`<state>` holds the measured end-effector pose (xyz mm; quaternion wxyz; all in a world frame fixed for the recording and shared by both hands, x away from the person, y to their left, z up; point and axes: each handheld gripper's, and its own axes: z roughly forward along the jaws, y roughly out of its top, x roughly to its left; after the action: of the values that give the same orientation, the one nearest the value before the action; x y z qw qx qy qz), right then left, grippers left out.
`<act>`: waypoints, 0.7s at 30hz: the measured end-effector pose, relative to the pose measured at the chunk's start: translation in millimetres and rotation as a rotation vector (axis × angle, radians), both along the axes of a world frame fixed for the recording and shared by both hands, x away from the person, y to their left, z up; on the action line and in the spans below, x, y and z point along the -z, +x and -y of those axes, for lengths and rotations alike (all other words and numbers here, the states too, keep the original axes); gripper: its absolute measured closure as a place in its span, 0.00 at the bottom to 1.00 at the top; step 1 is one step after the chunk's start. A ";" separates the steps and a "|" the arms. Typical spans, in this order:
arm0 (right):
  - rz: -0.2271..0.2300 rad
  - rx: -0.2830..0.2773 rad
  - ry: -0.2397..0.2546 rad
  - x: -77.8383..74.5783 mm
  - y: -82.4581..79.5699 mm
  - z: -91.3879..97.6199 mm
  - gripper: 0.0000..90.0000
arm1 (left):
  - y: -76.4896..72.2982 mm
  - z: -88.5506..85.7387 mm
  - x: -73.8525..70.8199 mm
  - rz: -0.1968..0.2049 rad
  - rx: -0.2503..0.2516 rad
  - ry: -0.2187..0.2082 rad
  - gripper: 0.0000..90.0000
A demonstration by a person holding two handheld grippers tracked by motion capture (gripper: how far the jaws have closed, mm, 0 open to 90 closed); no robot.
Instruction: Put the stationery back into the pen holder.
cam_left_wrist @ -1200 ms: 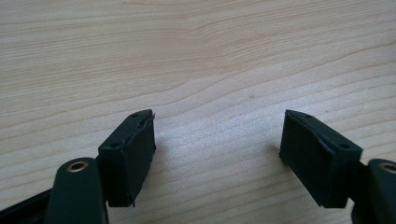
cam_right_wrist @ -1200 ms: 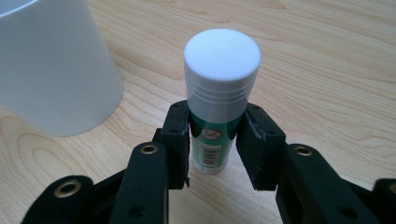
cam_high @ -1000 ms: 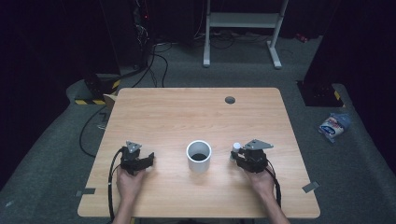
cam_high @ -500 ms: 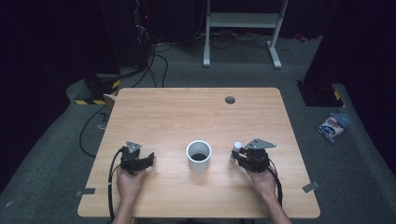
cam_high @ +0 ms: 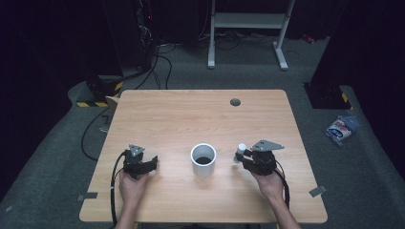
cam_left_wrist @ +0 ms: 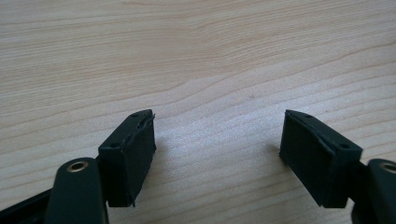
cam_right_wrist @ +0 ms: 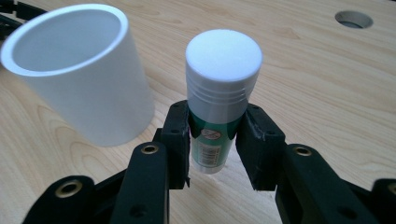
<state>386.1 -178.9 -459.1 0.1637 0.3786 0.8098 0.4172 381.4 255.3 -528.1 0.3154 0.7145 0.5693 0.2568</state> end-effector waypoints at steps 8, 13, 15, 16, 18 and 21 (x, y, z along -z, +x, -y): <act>0.035 -0.030 0.016 -13.1 -2.3 -5.9 0.72 | 0.0 0.0 0.0 0.000 0.000 0.000 0.30; 0.039 -0.053 0.015 -19.6 -1.5 -10.3 0.73 | 0.0 0.0 0.0 0.000 0.000 0.000 0.29; 0.041 -0.063 0.019 -23.3 -1.9 -12.3 0.73 | 0.0 0.0 0.0 0.000 0.000 -0.001 0.29; 0.048 -0.070 0.019 -25.1 -1.7 -13.2 0.73 | 0.0 0.0 0.0 0.000 0.000 -0.001 0.29; 0.051 -0.078 0.033 -28.8 -2.0 -15.3 0.73 | 0.0 -0.1 0.0 0.000 0.000 0.000 0.29; 0.053 -0.095 0.045 -34.0 -1.5 -18.6 0.73 | 0.0 0.0 0.0 0.000 0.000 0.000 0.29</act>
<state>384.6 -160.2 -425.1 0.1566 0.3322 0.8127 0.4524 381.4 255.3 -528.1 0.3155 0.7145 0.5693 0.2567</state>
